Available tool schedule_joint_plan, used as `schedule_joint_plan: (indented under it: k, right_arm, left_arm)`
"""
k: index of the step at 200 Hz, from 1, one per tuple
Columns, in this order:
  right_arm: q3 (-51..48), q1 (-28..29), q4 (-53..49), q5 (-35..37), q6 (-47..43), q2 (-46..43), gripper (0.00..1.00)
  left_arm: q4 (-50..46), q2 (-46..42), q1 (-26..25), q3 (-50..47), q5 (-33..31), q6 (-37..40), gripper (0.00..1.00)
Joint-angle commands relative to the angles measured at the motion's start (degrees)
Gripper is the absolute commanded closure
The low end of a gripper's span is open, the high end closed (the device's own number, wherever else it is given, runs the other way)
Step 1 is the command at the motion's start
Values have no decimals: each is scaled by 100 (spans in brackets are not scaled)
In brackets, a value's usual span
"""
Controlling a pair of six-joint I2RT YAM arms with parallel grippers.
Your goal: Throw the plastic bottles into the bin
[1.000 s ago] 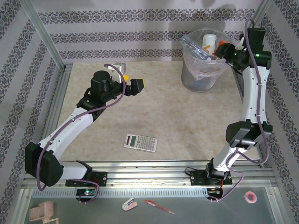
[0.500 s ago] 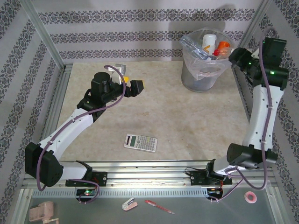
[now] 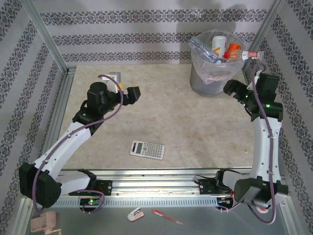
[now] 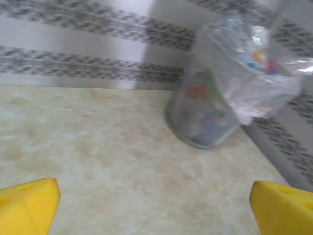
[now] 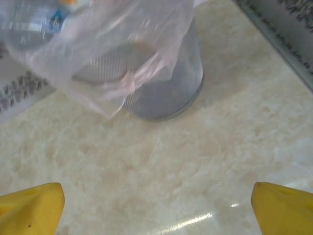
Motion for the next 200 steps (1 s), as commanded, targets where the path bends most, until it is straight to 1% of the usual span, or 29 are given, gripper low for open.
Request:
schedule_joint_plan:
  k: [1,18,35,62,87,108,127,136,143,158,168,176,189,200]
  right_arm:
    - [-598,379,781,144,-398,-385,2]
    - [-1160,814,1212,336,-549,-660,2]
    - [-1806,1300,1735,665,-771,-894,2]
    - [-2891,1661,2808,953,-893,-1187,2]
    - [-3795,1876,4005,1199,-1306,-1403,2]
    - [-4494,1895,4970,1591,-1478,-1334,2]
    - [-4981,1895,5829,1860,-1562,-1040,2]
    - [-5233,1882,6586,1926,-1565,-857,2]
    - [-5528,1878,7146,1916,-1580,-647,2]
    - [-5685,1877,7967,1811,-1775,7,2]
    - [-5781,1853,8696,1723,-1780,466,2]
    - [-5763,1872,8898,1650,-1929,742,2]
    - [-5670,1878,8976,1511,-2189,929,2]
    - [-5704,1715,9502,1369,-2146,1258,2]
  left_arm:
    - [-270,-326,477,-407,-577,70,0]
    - [-443,-543,786,-722,-930,192,0]
    - [-402,-823,1064,-1173,-1274,435,0]
    - [-67,-1372,1378,-1961,-2127,980,0]
    - [820,-1685,1724,-2801,-2085,1441,0]
    - [1804,-1570,1987,-3487,-1900,1656,0]
    - [2734,-1190,2224,-3944,-1558,1719,0]
    - [3278,-920,2284,-4129,-1404,1631,0]
    - [3815,-626,2306,-4283,-1182,1625,0]
    - [4888,213,2308,-4510,-665,1747,0]
    - [5648,684,2309,-4571,-506,1728,0]
    - [6030,1055,2304,-4503,-335,1836,0]
    - [6266,1732,2307,-4260,-83,2053,0]
    - [6839,2495,2307,-4125,271,2156,0]
